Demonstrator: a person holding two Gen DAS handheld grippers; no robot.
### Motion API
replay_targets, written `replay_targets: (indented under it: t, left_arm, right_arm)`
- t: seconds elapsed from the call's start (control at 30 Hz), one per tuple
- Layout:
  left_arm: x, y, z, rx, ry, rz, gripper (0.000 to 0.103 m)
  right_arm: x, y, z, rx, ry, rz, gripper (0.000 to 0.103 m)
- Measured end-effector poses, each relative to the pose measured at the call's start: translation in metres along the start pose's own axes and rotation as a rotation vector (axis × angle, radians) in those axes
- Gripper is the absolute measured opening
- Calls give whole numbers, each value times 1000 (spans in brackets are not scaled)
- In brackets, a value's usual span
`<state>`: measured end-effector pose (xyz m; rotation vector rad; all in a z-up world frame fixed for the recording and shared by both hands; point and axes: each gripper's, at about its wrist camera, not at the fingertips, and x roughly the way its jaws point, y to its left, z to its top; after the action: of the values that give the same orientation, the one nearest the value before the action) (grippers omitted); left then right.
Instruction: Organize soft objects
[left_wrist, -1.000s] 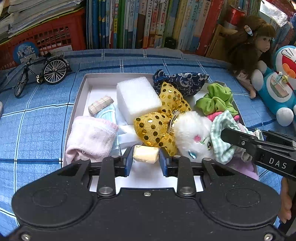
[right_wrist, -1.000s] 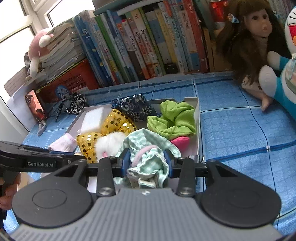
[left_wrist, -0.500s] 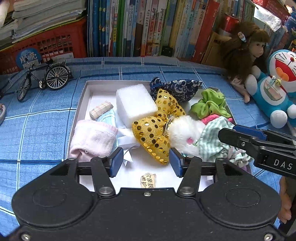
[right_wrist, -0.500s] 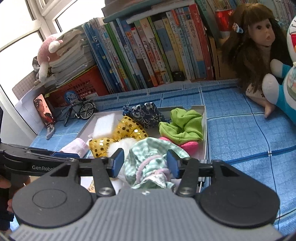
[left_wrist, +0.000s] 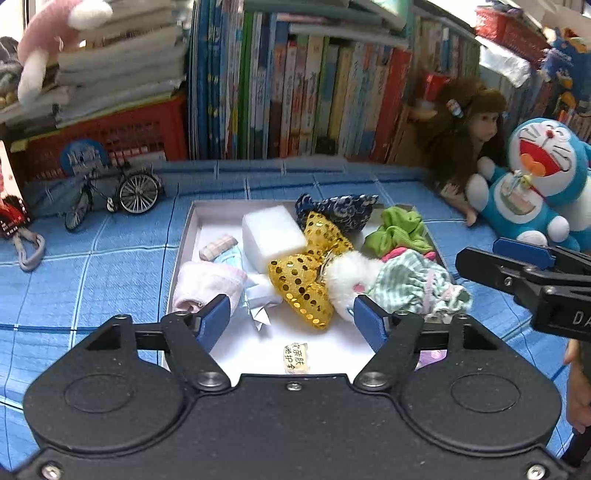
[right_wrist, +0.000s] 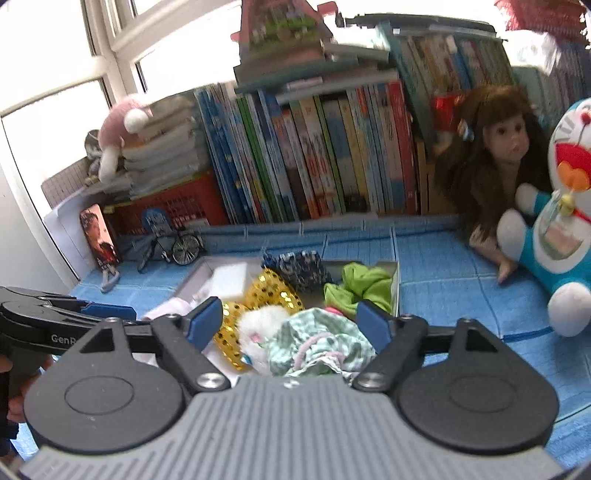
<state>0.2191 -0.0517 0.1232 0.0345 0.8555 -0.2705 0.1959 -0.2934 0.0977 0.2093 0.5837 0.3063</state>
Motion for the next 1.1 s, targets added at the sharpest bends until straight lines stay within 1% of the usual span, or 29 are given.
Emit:
replay_targets:
  t: [0.03, 0.07, 0.13, 0.2, 0.37, 0.43, 0.53, 0.77, 0.83, 0.97, 1.1]
  left_arm:
    - [-6, -1, -2, 4, -16, 0, 79]
    - [-11, -2, -5, 9, -31, 0, 80]
    - [-21, -4, -10, 22, -58, 0, 80]
    - [-32, -6, -16, 32, -86, 3, 82]
    - [-57, -6, -37, 48, -150, 0, 84]
    - [-67, -5, -48, 45, -182, -3, 84]
    - [-78, -2, -66, 33, -216, -5, 84]
    - [-97, 0, -117, 11, -296, 19, 86]
    - [-99, 3, -131, -8, -298, 28, 87]
    - [-99, 6, -157, -32, -296, 49, 87]
    - [-96, 6, -177, -49, -296, 69, 88]
  right_arm:
    - [-7, 2, -1, 0, -14, -1, 89]
    - [-11, 3, -2, 0, -25, -3, 90]
    - [-23, 5, -4, -4, -52, -6, 92]
    - [-34, 7, -6, -9, -78, -10, 98]
    - [-68, 15, -17, -38, -159, -23, 103]
    - [-82, 19, -25, -64, -196, -31, 103]
    - [-94, 25, -38, -91, -223, -49, 103]
    - [-114, 35, -78, -111, -300, -112, 103]
    - [-115, 38, -90, -117, -311, -133, 103]
    - [-118, 43, -112, -119, -325, -142, 103]
    - [-120, 47, -129, -127, -346, -163, 103]
